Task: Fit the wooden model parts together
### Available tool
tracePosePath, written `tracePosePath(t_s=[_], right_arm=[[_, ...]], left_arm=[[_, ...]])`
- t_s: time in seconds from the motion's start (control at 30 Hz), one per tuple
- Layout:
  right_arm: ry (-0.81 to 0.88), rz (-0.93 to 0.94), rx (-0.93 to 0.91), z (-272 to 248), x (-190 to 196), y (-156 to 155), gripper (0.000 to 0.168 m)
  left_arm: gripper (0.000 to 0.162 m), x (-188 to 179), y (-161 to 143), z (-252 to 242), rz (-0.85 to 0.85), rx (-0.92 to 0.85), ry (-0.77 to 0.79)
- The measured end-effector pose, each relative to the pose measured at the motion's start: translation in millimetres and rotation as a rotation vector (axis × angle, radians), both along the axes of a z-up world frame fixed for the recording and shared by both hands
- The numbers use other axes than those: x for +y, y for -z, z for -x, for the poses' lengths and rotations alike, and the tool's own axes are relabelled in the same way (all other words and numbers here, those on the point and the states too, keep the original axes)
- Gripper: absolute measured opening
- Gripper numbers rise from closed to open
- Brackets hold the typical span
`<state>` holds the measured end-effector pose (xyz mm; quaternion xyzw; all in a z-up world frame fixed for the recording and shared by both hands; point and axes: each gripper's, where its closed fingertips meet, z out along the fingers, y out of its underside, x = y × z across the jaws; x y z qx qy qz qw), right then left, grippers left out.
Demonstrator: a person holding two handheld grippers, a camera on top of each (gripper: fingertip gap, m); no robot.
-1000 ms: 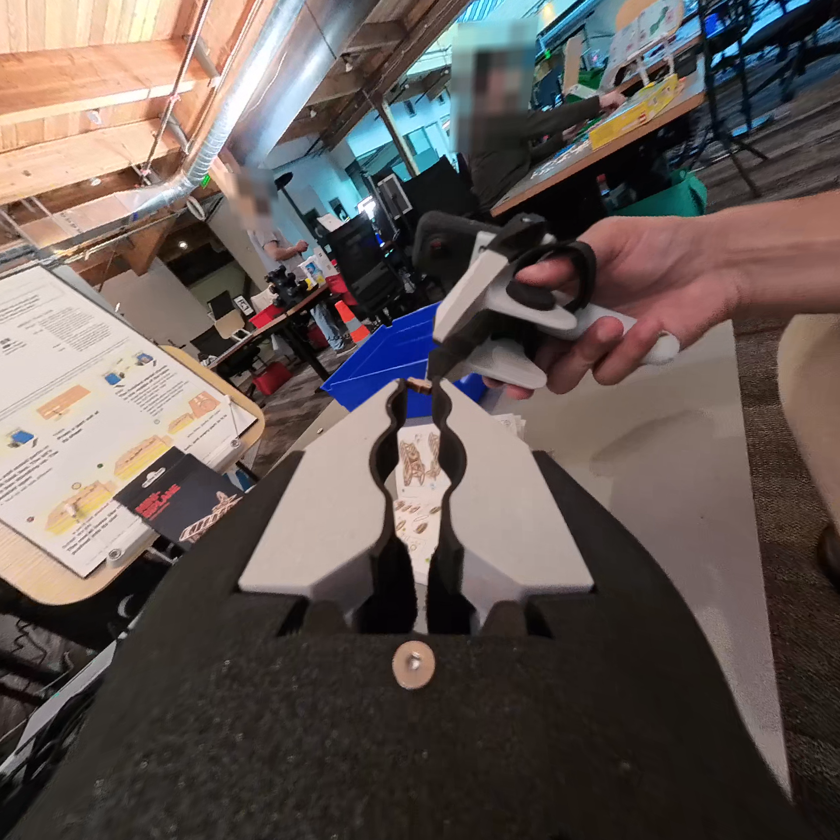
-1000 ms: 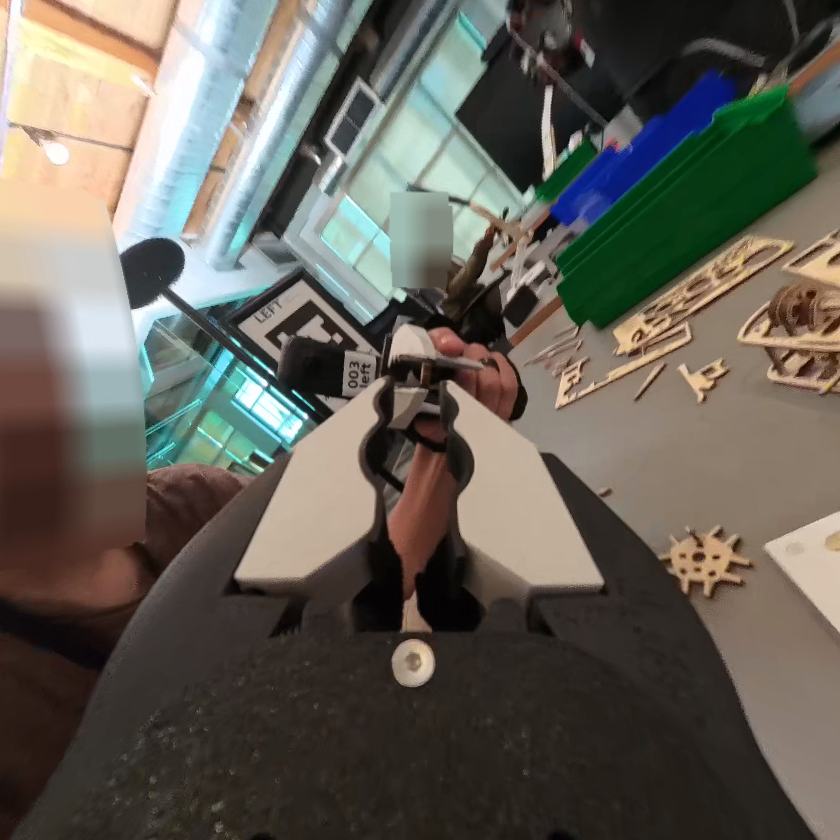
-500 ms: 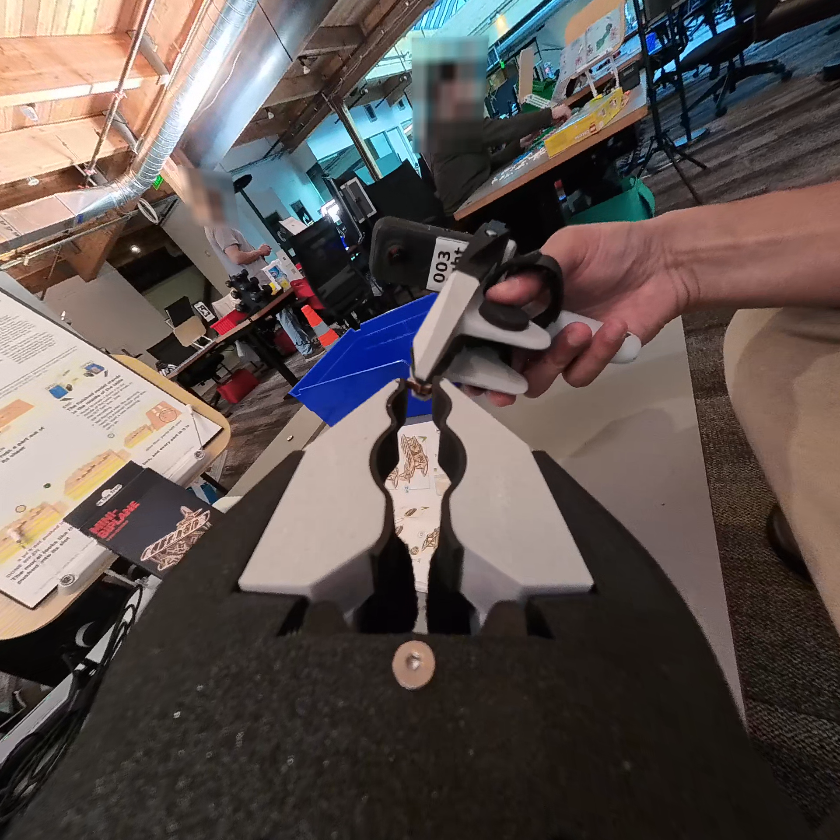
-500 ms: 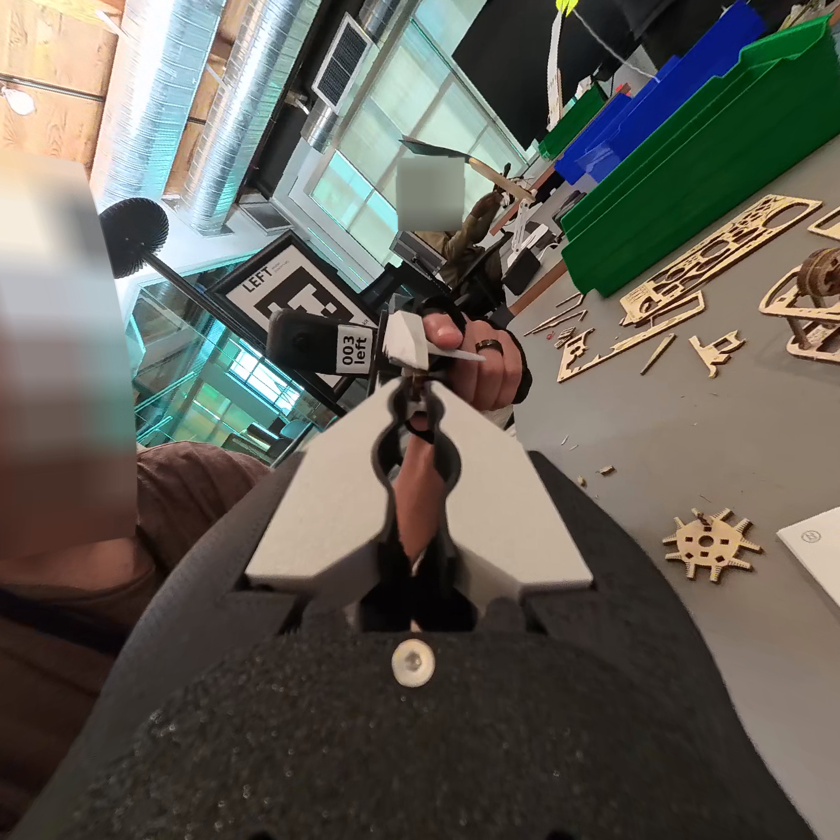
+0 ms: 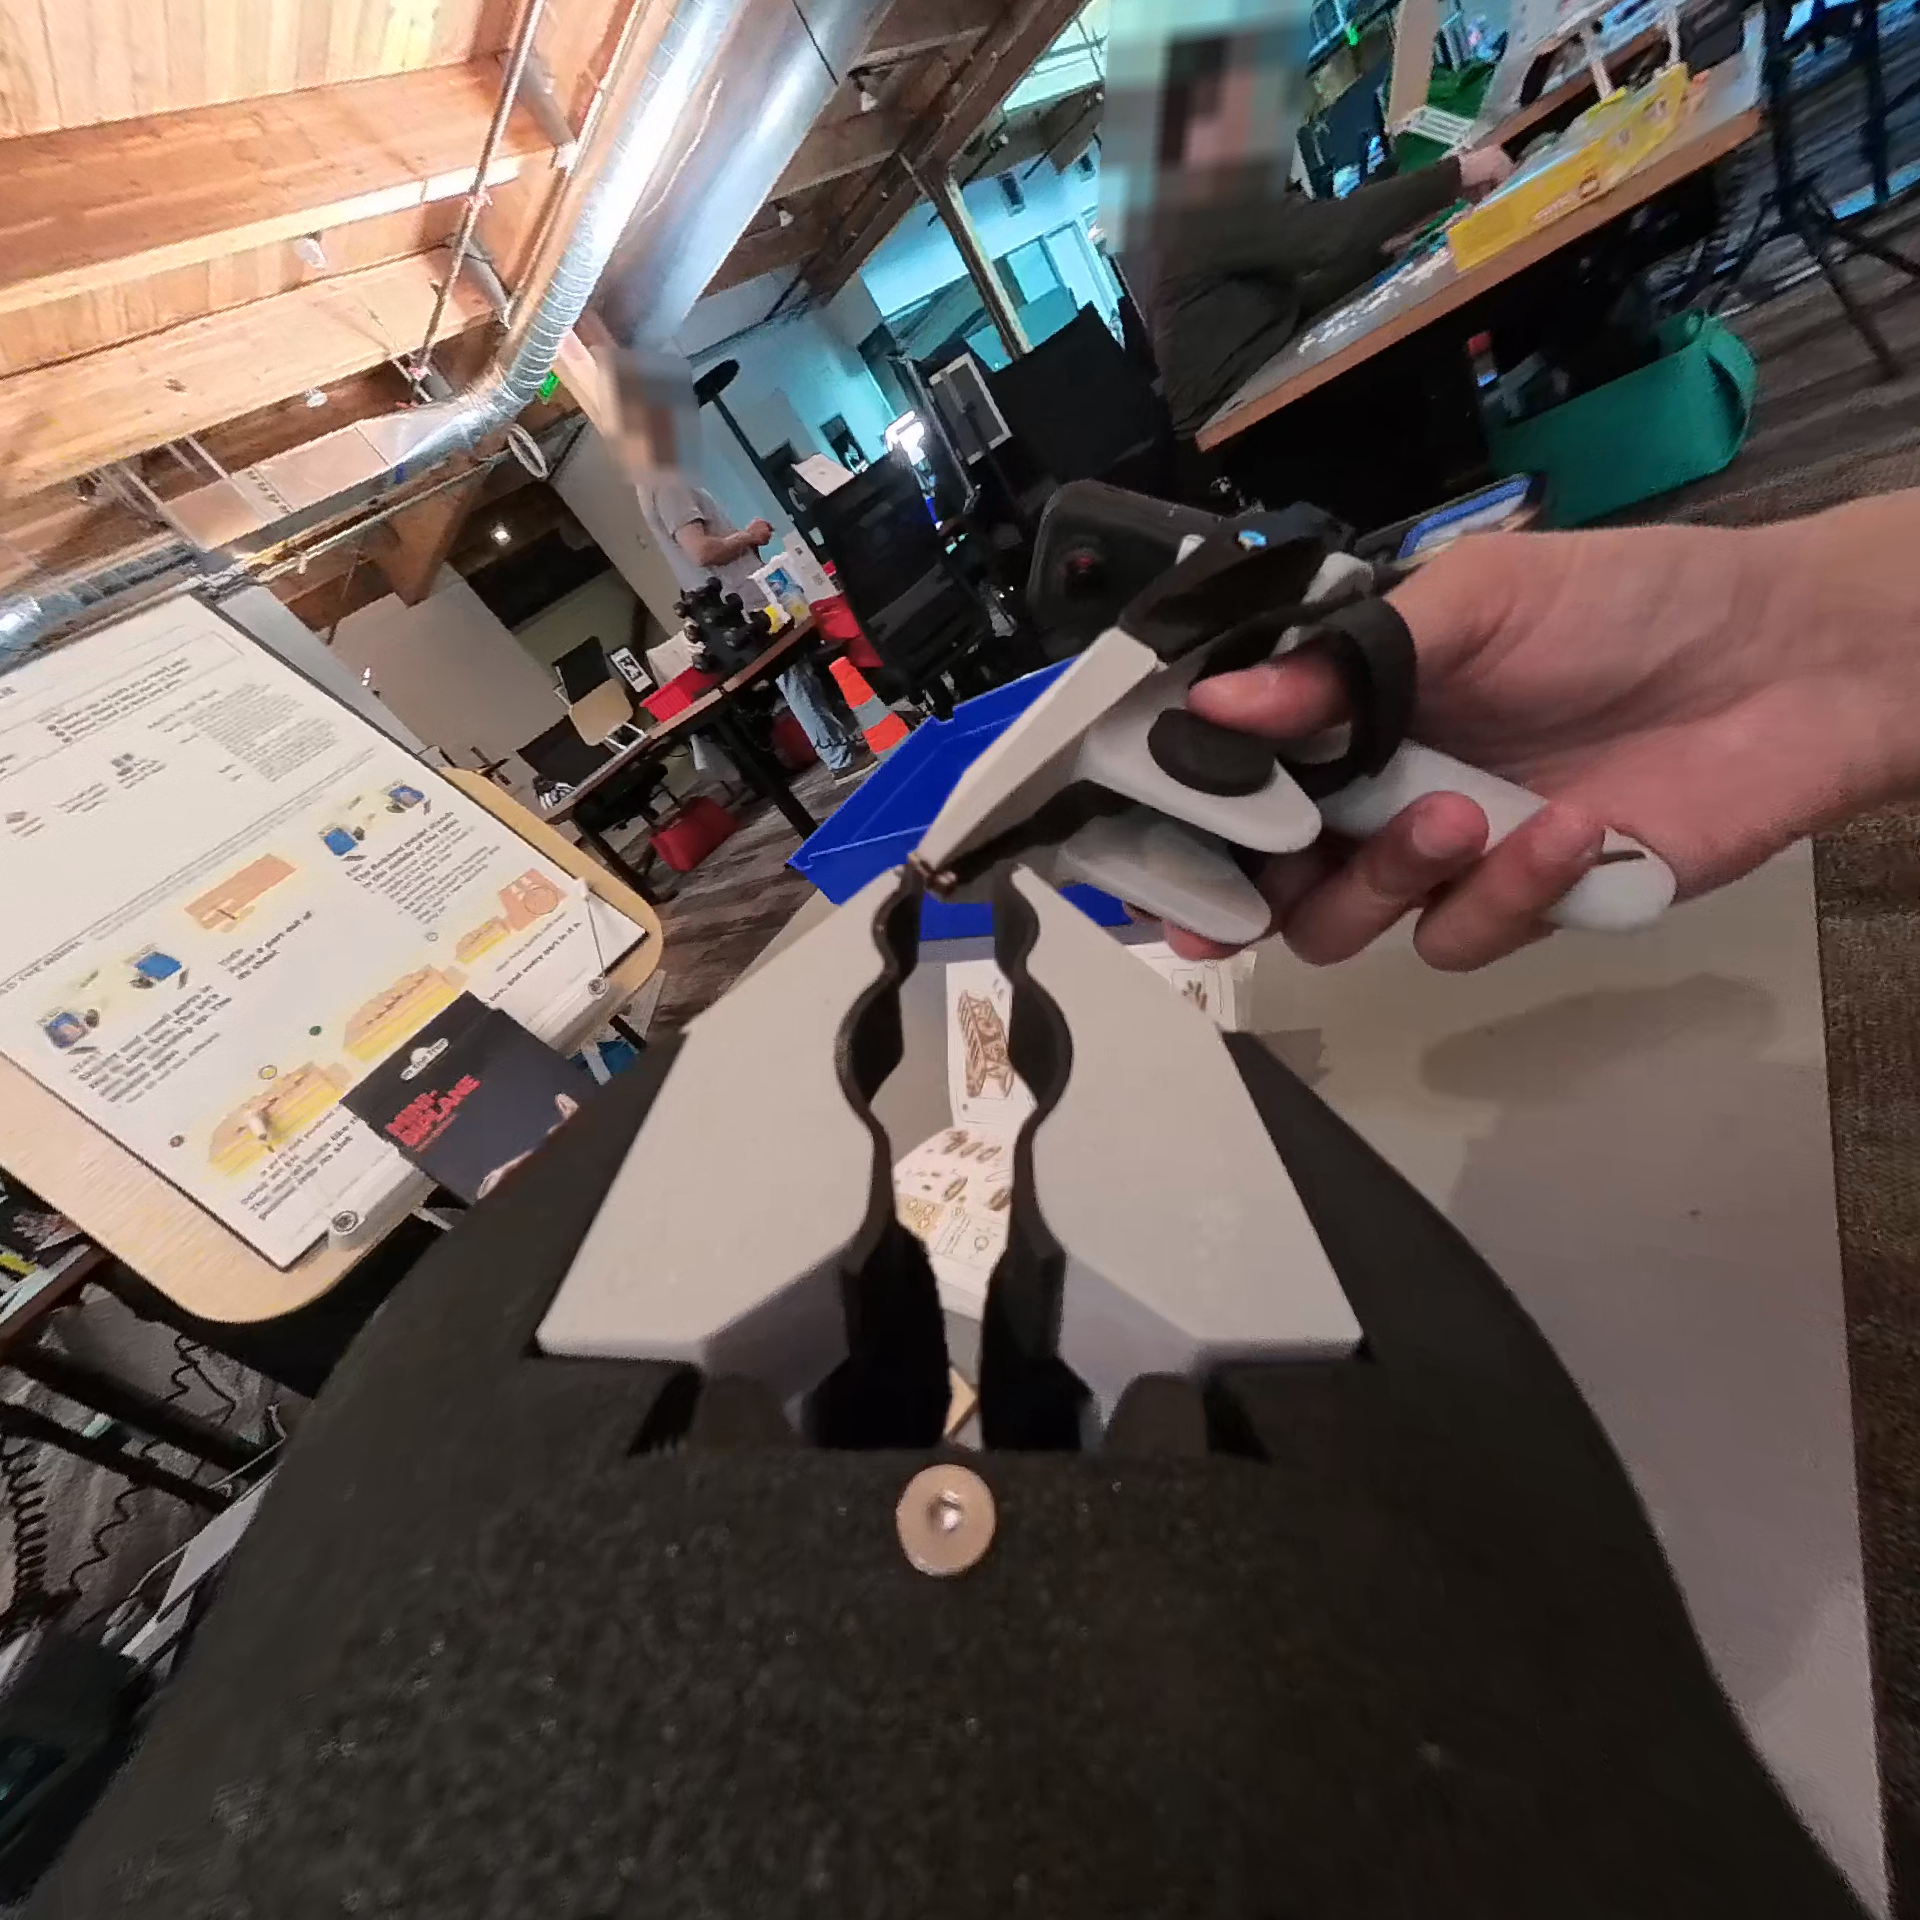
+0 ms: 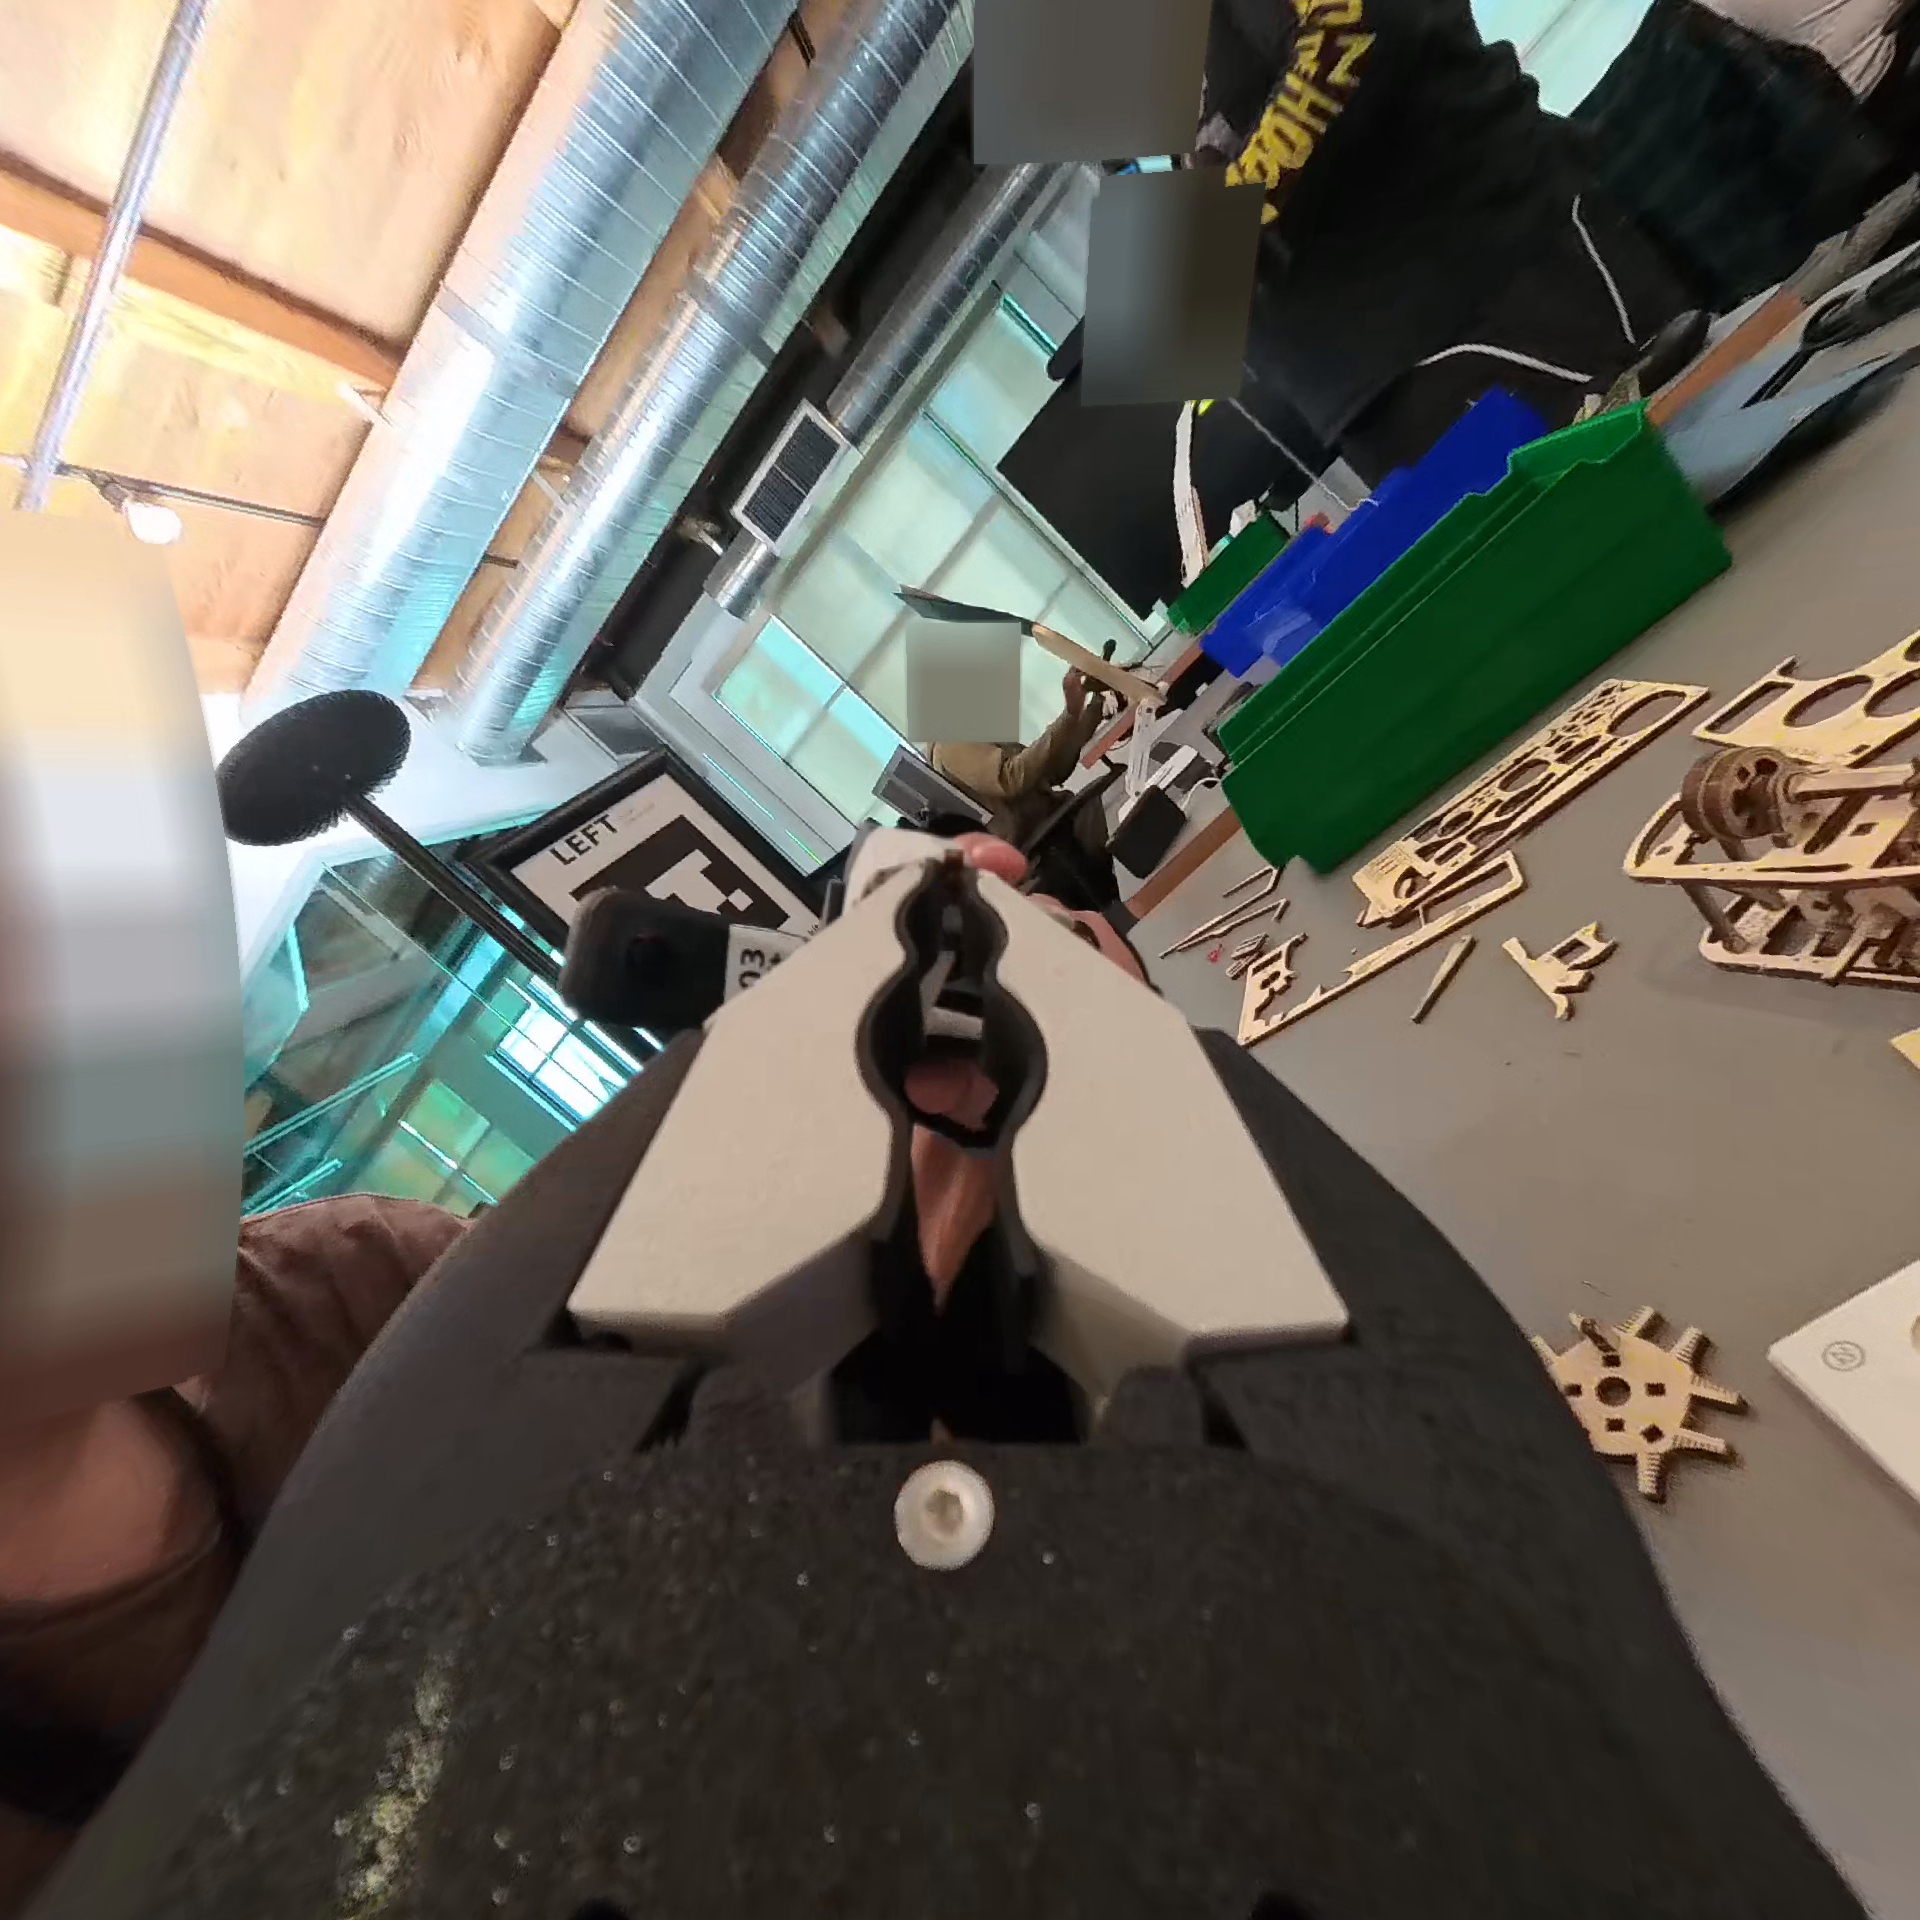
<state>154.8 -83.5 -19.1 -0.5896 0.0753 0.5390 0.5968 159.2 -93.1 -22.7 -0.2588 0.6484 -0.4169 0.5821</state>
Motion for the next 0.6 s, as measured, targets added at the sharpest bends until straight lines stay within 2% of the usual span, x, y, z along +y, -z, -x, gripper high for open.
tracePosePath(t_s=[0.6], right_arm=[[-0.034, 0.012, -0.008, 3.6, -4.1, 1.8, 0.002]], left_arm=[[0.002, -0.8, 1.5, 1.3, -0.005, 0.001, 0.025]])
